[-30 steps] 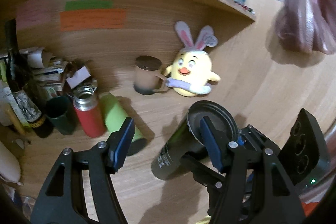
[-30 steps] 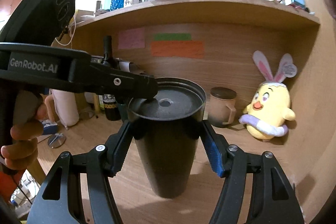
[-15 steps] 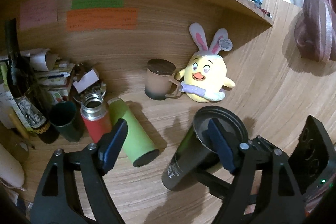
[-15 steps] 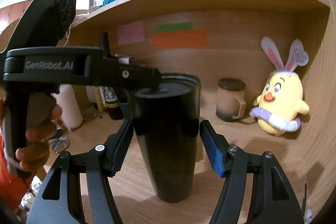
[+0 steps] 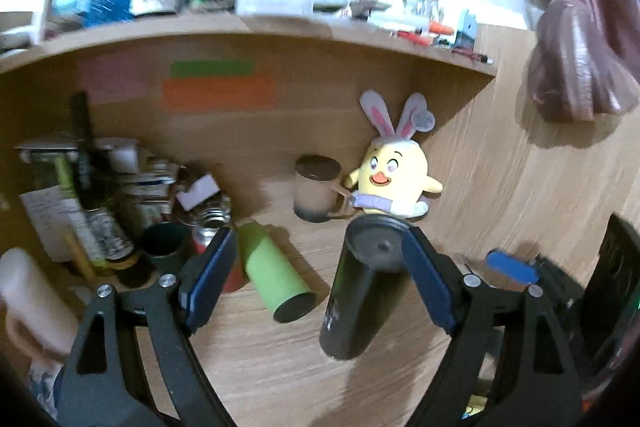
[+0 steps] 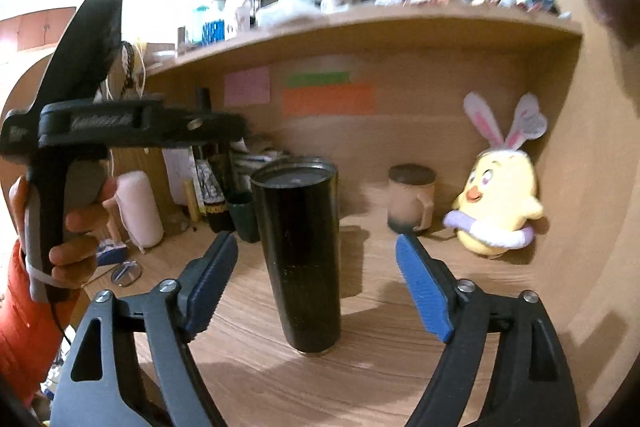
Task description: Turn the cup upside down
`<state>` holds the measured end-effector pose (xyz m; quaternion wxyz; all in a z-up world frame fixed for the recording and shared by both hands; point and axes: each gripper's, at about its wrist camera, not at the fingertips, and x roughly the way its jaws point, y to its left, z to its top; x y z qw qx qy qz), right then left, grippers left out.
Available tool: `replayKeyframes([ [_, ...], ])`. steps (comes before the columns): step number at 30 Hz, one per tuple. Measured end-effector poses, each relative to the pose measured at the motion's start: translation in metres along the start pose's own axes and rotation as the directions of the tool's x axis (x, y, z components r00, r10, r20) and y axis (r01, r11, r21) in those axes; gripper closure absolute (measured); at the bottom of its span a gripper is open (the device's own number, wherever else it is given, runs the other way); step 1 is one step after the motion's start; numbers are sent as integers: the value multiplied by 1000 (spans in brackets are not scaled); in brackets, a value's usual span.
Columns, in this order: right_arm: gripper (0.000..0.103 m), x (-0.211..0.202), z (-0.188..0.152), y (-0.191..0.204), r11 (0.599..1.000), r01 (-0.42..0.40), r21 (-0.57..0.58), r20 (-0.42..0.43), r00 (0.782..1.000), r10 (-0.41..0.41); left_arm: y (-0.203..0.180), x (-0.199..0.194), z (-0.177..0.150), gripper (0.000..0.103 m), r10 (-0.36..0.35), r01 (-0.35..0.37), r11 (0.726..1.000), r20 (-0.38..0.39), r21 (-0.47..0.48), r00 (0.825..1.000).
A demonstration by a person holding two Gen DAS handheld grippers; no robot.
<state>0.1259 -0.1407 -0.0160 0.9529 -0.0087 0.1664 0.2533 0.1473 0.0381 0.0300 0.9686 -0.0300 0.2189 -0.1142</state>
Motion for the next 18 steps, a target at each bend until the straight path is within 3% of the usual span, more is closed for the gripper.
replayKeyframes([
  [3, 14, -20, 1, -1, 1000, 15, 2, 19, 1000, -15, -2, -26, -18, 9, 60, -59, 998, 45, -13, 997],
  [6, 0, -40, -1, 1, 999, 39, 4, 47, 998, -40, -5, -45, -36, 6, 109, -108, 994, 69, -22, 992],
  [11, 0, -64, -7, 6, 997, 81, -3, 73, 994, -81, -20, -74, -66, 1, 187, -190, 982, 125, 17, 974],
  [18, 0, -84, -17, 15, 997, 71, 5, 73, 995, -71, -42, -97, -93, 0, 173, -179, 984, 160, 20, 972],
])
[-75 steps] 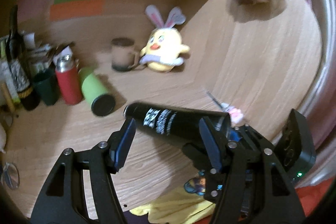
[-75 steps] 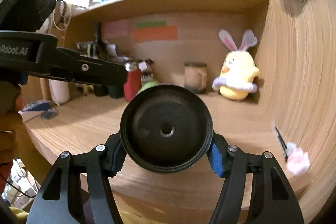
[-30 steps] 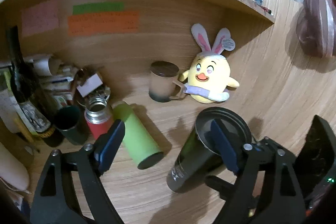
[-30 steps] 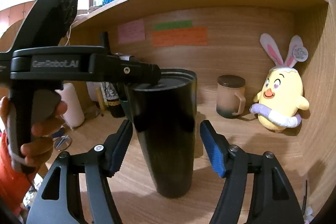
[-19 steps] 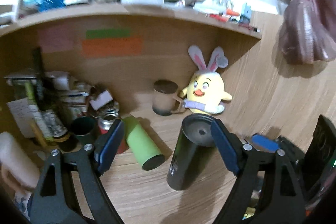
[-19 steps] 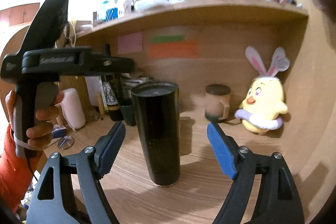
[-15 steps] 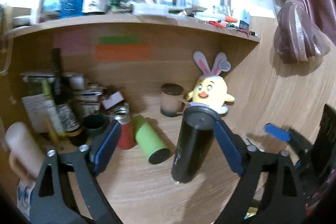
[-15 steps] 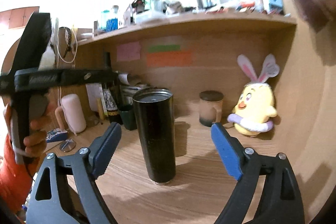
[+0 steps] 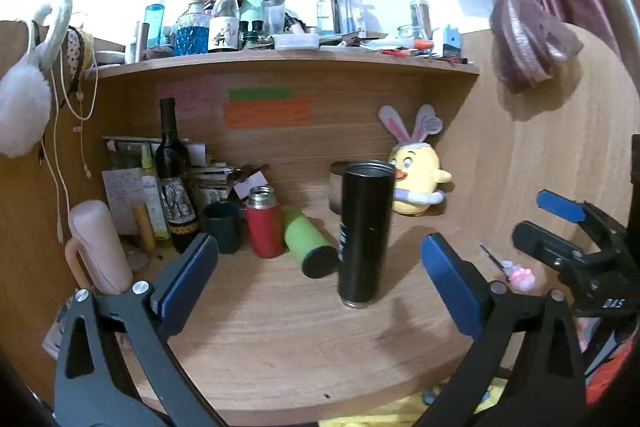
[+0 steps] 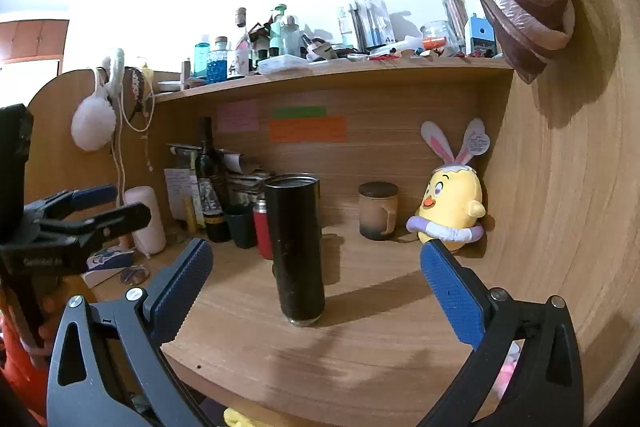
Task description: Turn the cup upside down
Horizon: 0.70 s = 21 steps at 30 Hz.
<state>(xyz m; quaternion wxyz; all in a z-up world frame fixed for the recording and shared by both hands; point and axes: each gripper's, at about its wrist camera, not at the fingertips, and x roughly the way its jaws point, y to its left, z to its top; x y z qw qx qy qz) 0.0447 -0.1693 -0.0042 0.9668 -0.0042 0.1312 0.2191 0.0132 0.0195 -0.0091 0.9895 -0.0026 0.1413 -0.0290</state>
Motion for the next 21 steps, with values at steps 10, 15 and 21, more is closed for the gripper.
replayKeyframes([
  [10, 0, -7, -8, 6, 1000, -3, 1, -12, 1000, 3, -13, -9, -14, 0, -23, 23, 1000, 4, -2, 1000],
  [15, 0, -7, -8, 6, 1000, -4, 5, -10, 1000, 4, -10, -7, -14, 0, -33, 33, 999, -1, -15, 999],
  [21, 0, -7, -8, 6, 1000, -2, 4, -13, 1000, 2, -8, -8, -15, 0, -34, 34, 999, 0, -19, 999],
])
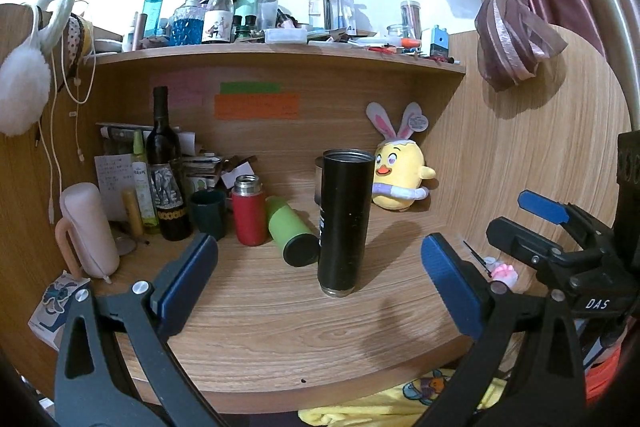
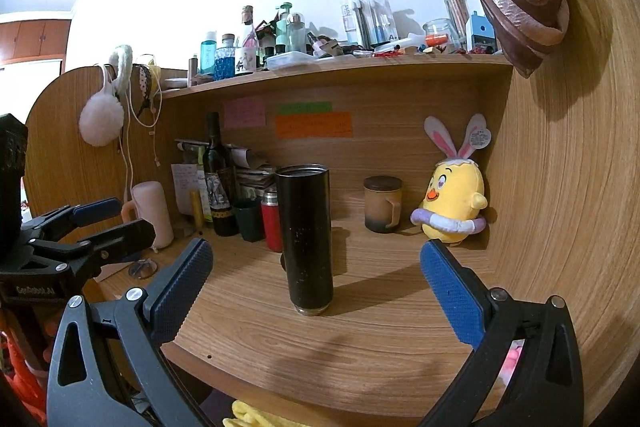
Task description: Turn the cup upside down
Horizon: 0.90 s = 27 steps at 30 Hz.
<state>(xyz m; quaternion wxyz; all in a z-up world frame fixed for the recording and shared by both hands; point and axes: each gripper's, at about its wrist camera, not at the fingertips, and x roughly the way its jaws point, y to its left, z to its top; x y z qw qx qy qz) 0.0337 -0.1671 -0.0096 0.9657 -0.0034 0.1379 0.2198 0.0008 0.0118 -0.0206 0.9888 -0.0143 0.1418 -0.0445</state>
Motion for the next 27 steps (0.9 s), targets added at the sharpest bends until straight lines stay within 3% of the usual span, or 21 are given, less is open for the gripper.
replayKeyframes([
  [27, 0, -2, 0, 0, 1000, 10, -3, 1, 1000, -10, -3, 1, -3, 0, -11, 11, 1000, -1, 10, 1000],
])
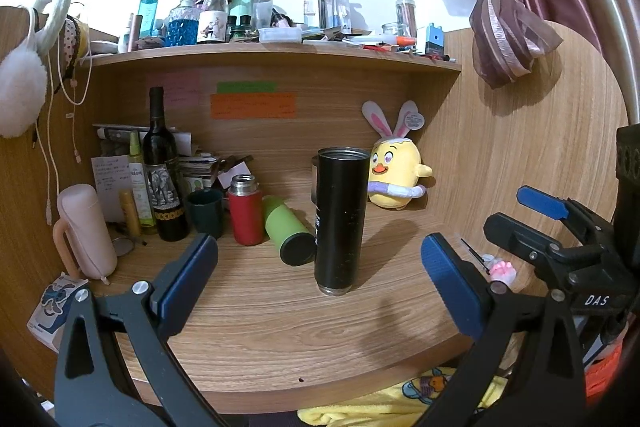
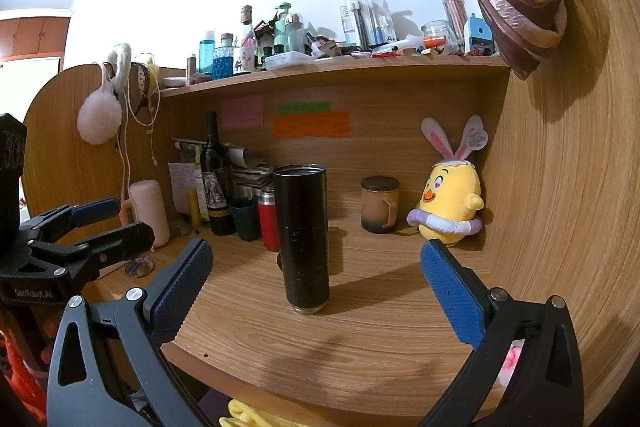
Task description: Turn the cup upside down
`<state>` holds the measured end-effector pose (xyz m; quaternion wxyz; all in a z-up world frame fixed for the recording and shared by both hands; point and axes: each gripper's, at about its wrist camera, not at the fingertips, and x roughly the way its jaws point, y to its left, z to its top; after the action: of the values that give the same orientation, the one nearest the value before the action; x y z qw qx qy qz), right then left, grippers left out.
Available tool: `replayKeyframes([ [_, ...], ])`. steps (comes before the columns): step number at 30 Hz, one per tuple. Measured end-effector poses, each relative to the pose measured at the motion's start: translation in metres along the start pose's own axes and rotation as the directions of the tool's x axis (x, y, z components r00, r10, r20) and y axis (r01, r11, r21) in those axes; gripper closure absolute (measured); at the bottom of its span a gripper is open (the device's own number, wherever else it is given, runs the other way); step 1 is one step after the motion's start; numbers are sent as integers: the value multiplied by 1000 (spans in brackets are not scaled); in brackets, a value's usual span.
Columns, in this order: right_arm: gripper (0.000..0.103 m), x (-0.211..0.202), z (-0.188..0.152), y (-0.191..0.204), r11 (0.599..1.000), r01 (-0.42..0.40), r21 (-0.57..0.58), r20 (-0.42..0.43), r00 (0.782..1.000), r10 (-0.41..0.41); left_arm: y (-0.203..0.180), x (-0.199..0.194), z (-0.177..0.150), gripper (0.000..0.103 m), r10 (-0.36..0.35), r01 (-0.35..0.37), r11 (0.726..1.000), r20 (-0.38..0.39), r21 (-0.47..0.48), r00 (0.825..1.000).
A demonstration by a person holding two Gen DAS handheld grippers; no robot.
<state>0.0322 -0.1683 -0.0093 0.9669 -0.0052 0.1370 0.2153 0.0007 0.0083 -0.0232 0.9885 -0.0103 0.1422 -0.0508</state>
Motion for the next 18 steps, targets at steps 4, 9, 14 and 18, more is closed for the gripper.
replayKeyframes([
  [4, 0, 0, 0, 0, 1000, -2, -2, 3, 1000, 2, 0, 0, 0, 0, -6, 6, 1000, -3, -4, 1000],
  [9, 0, 0, 0, 1, 1000, -2, -2, 4, 1000, 2, -1, 1, 0, 0, -4, 4, 1000, -4, -4, 1000],
  [14, 0, 0, 0, 1, 1000, -1, -2, 4, 1000, 1, 0, 0, 0, 0, -5, 5, 1000, -4, -4, 1000],
  [18, 0, 0, 0, 1, 1000, 0, -5, 7, 1000, 0, -1, 0, -1, 0, -7, 7, 1000, -3, -2, 1000],
])
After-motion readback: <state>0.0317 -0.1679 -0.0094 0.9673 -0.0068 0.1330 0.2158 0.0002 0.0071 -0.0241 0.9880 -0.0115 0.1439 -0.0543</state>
